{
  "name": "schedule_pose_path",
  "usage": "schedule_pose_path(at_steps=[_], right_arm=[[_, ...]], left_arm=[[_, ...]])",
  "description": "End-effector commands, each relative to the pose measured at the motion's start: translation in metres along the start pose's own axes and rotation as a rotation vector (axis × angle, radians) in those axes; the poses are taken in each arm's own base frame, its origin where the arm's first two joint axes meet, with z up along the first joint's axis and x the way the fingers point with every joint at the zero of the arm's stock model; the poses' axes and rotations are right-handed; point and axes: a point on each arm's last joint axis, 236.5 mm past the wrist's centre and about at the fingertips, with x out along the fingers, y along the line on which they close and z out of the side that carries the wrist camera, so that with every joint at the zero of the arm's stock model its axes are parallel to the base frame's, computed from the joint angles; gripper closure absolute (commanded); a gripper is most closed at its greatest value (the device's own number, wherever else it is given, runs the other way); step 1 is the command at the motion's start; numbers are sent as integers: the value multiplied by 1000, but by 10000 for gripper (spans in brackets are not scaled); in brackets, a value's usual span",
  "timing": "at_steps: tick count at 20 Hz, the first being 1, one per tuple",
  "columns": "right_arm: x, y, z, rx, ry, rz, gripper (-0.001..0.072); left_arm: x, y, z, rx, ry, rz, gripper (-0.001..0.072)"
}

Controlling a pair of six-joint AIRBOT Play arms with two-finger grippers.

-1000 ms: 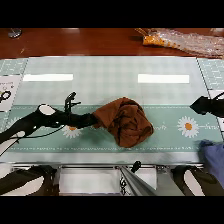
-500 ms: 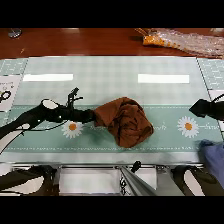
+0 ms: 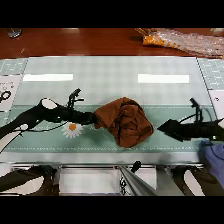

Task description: Fold the shirts.

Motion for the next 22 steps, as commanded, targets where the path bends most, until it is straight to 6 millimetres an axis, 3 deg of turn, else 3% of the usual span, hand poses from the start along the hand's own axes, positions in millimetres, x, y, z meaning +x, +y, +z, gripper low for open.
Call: schedule_pose_path(at_steps=[1, 4, 8, 12, 16, 17, 18, 19, 20, 22], right_arm=[[21, -3, -15, 70, 21, 59, 112], [21, -5, -1, 79, -39, 54, 122], [37, -5, -3, 14, -48, -33, 123], [52, 12, 9, 14, -127, -38, 140], [88, 12, -20, 5, 13, -71, 150], [95, 12, -25, 6, 35, -75, 303], [98, 12, -27, 11, 47, -76, 539], [98, 14, -26, 7, 46, -73, 693], [94, 21, -21, -27, 32, -64, 692], [73, 44, 0, -153, -16, -52, 692]], left_arm=[[-2, -1, 0, 8, -2, 0, 692], [-2, -1, 0, 8, -2, 0, 692], [-2, -1, 0, 7, -3, 0, 692], [-2, -1, 1, 7, -5, 2, 692], [-2, 0, 3, 7, -12, 6, 692], [-2, 0, 3, 7, -12, 6, 692], [-2, 0, 3, 7, -13, 5, 692], [-4, -2, 5, 10, -15, 0, 692], [-10, -6, 10, 19, -29, -8, 692], [-38, -24, 40, 71, -128, -24, 693]])
